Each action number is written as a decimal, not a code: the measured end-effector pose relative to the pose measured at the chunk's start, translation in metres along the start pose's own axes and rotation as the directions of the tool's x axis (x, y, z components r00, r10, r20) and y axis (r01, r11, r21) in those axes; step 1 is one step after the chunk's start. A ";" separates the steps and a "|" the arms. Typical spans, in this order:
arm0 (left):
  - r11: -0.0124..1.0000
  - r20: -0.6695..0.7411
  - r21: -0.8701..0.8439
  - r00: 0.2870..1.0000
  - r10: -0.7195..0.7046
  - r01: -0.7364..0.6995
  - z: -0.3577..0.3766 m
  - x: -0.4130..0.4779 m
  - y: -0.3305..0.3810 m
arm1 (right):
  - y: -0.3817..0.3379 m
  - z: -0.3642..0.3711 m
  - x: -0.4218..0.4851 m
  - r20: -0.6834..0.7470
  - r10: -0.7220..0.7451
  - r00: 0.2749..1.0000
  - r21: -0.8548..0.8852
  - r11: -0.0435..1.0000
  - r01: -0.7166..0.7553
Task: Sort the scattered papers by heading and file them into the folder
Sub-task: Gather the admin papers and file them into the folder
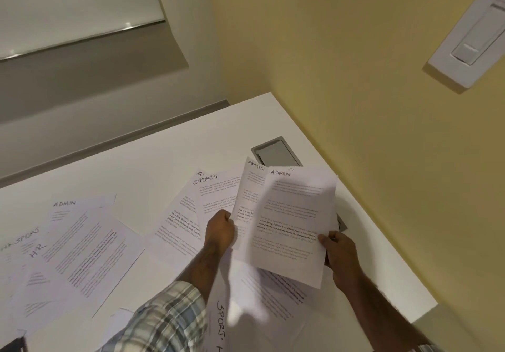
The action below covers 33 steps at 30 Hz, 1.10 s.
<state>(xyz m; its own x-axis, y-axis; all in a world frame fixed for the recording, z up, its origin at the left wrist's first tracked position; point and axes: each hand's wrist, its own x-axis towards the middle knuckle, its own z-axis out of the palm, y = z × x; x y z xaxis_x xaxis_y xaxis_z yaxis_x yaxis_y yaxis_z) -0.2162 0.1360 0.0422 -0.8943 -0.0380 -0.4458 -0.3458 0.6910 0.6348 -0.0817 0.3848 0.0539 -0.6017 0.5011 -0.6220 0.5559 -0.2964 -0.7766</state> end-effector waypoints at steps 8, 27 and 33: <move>0.934 -0.014 -0.354 0.999 0.044 -0.046 -0.042 -0.059 -0.026 | -0.014 0.034 -0.013 0.179 0.002 0.984 0.021 1.000 -0.006; 0.736 -0.113 -0.675 0.993 -0.028 -0.056 -0.162 -0.169 -0.073 | -0.051 0.155 -0.092 0.706 -0.187 0.683 -0.059 0.945 0.320; 0.710 -0.245 -0.703 0.953 -0.180 -0.047 -0.151 -0.185 -0.096 | -0.037 0.177 -0.120 0.714 -0.195 0.673 -0.062 0.939 0.338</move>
<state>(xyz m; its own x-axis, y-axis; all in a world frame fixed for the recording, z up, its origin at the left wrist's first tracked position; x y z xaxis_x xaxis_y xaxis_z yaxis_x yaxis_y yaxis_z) -0.0603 -0.0326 0.1589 -0.8596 -0.3370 -0.3842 -0.4032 -0.0147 0.9150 -0.1316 0.1920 0.1400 -0.9223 -0.1856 -0.3389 0.3546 -0.0583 -0.9332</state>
